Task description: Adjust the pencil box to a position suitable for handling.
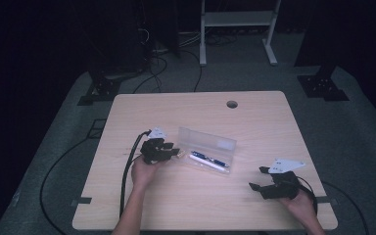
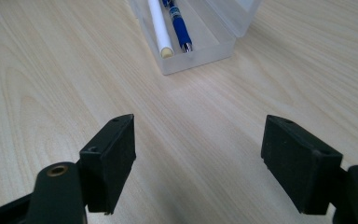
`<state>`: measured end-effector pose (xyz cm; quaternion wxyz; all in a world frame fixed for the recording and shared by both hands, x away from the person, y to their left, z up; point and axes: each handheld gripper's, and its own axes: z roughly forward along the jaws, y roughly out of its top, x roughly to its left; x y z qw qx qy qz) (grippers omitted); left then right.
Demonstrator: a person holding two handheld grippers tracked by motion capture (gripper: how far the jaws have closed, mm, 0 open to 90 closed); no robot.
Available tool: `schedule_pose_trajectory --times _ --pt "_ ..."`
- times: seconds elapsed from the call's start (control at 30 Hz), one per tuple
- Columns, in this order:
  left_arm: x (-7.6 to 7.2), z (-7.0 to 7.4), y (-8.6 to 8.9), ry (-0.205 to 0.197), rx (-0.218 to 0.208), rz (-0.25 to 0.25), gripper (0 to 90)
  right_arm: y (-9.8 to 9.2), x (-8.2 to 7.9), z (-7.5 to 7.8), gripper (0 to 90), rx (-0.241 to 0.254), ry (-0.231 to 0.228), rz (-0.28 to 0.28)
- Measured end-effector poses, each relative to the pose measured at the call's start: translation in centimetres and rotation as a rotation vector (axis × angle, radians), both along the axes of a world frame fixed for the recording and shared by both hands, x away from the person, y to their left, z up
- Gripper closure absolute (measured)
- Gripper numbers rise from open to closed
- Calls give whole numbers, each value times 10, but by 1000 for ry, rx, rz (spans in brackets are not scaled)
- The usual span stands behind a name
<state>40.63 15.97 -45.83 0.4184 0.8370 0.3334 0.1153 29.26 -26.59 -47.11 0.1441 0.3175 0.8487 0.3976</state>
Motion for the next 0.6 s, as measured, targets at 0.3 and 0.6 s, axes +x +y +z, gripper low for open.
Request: schedule_pose_trajectory --times 0.3,0.6 --pt "-7 8 2 -16 -12 -17 524 -1 1 0 253 -2 -2 -5" --pt "-11 11 2 -21 -16 -35 465 -3 2 -1 248 -3 0 -17"
